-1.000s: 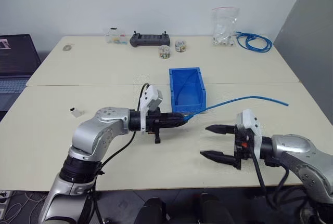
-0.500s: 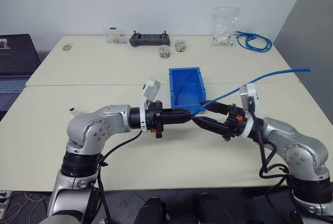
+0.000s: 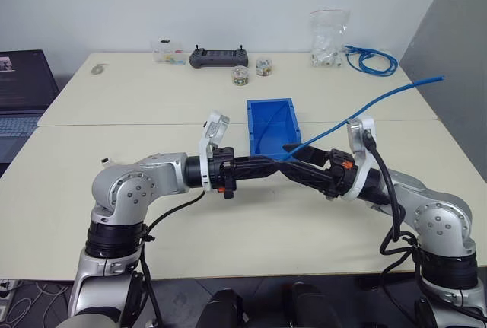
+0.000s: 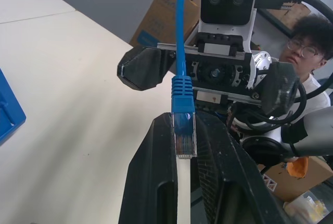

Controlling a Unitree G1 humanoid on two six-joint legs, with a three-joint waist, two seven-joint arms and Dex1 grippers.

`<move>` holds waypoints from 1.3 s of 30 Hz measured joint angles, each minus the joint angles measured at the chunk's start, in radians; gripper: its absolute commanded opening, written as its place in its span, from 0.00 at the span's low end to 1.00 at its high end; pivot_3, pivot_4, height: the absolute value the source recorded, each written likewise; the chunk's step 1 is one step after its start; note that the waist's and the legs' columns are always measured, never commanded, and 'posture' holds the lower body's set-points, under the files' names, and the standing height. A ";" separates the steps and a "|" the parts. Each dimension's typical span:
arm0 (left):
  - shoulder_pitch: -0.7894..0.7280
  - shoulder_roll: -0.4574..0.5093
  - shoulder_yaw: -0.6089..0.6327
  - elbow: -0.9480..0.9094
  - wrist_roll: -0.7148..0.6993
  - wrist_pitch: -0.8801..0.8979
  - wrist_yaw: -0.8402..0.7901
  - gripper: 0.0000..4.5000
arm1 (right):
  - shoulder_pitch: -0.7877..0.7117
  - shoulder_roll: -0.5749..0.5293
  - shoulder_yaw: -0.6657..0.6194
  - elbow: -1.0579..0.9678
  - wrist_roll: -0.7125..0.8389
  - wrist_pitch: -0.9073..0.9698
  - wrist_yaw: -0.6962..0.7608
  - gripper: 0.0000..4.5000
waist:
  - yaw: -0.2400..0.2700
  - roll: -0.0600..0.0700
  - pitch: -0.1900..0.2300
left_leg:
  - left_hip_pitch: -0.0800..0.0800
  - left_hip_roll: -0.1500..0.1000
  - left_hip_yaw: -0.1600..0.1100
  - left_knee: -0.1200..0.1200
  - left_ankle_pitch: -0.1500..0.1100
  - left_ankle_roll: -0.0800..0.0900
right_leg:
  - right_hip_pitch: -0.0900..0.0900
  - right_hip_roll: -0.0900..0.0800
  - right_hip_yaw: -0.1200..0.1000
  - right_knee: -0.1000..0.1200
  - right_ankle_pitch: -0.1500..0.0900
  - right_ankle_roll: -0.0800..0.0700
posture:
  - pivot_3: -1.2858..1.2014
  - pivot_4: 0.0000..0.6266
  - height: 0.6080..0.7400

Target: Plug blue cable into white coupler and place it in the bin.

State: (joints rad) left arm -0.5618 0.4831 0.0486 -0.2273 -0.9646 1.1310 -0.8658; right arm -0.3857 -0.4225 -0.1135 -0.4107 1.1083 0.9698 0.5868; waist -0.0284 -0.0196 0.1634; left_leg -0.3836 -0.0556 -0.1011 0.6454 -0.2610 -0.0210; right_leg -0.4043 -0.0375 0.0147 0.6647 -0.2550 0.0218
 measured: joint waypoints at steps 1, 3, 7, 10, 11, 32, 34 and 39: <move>0.000 0.000 0.000 0.000 -0.002 0.000 0.002 0.05 | -0.001 0.000 0.000 0.001 0.003 0.000 0.000 0.79 | 0.000 0.000 0.000 | 0.000 0.000 0.000 0.000 0.000 0.000 | 0.000 0.000 0.000 0.000 0.000 0.000 | 0.52 0.24 1.00; 0.000 0.002 0.000 0.000 -0.005 0.000 0.003 0.05 | -0.001 0.000 0.001 0.002 0.007 0.000 0.000 0.68 | 0.000 0.000 0.000 | 0.000 0.000 0.000 0.000 0.000 0.000 | 0.000 0.000 0.000 0.000 0.000 0.000 | 0.52 0.24 1.00; 0.001 0.012 -0.001 -0.007 -0.017 0.000 0.002 0.05 | -0.010 0.000 0.001 0.011 0.021 0.001 0.002 0.48 | 0.000 0.000 0.000 | 0.000 0.000 0.000 0.000 0.000 0.000 | 0.000 0.000 0.000 0.000 0.000 0.000 | 0.52 0.24 1.00; 0.001 0.017 -0.001 -0.011 -0.019 0.000 0.002 0.05 | -0.016 -0.002 0.001 0.018 0.038 0.008 0.003 0.32 | 0.000 0.000 0.000 | 0.000 0.000 0.000 0.000 0.000 0.000 | 0.000 0.000 0.000 0.000 0.000 0.000 | 0.52 0.24 1.00; 0.001 0.018 -0.001 -0.011 -0.019 -0.001 0.001 0.05 | -0.016 -0.005 0.001 0.021 0.044 0.011 0.003 0.27 | 0.000 0.000 0.000 | 0.000 0.000 0.000 0.000 0.000 0.000 | 0.000 0.000 0.000 0.000 0.000 0.000 | 0.52 0.24 1.00; 0.030 0.030 -0.047 -0.036 0.049 -0.100 -0.021 0.44 | -0.016 -0.033 0.018 0.027 0.073 0.037 -0.001 0.00 | -0.001 0.000 0.000 | 0.000 0.000 0.001 0.000 0.000 0.000 | 0.000 0.000 0.000 0.000 0.000 0.000 | 0.52 0.24 1.00; 0.041 0.044 -0.052 -0.045 0.058 -0.114 -0.026 0.52 | -0.016 -0.034 0.026 0.026 0.072 0.038 0.000 0.00 | -0.001 0.000 0.000 | 0.000 0.000 0.000 0.000 0.000 0.000 | 0.000 0.000 0.000 -0.001 0.000 0.000 | 0.52 0.24 1.00; 0.083 0.097 -0.054 -0.093 0.067 -0.124 -0.044 0.76 | -0.017 -0.043 0.037 0.021 0.039 0.016 0.011 0.00 | -0.001 0.000 0.000 | 0.000 0.000 0.000 0.000 0.000 0.000 | 0.000 0.000 0.000 -0.001 0.000 0.000 | 0.52 0.24 1.00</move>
State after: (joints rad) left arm -0.4785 0.5802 -0.0058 -0.3205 -0.8980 1.0066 -0.9093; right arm -0.4022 -0.4654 -0.0765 -0.3896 1.1477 0.9862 0.5979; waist -0.0292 -0.0193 0.1636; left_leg -0.3839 -0.0554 -0.1007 0.6450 -0.2611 -0.0208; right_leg -0.4046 -0.0375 0.0151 0.6641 -0.2551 0.0220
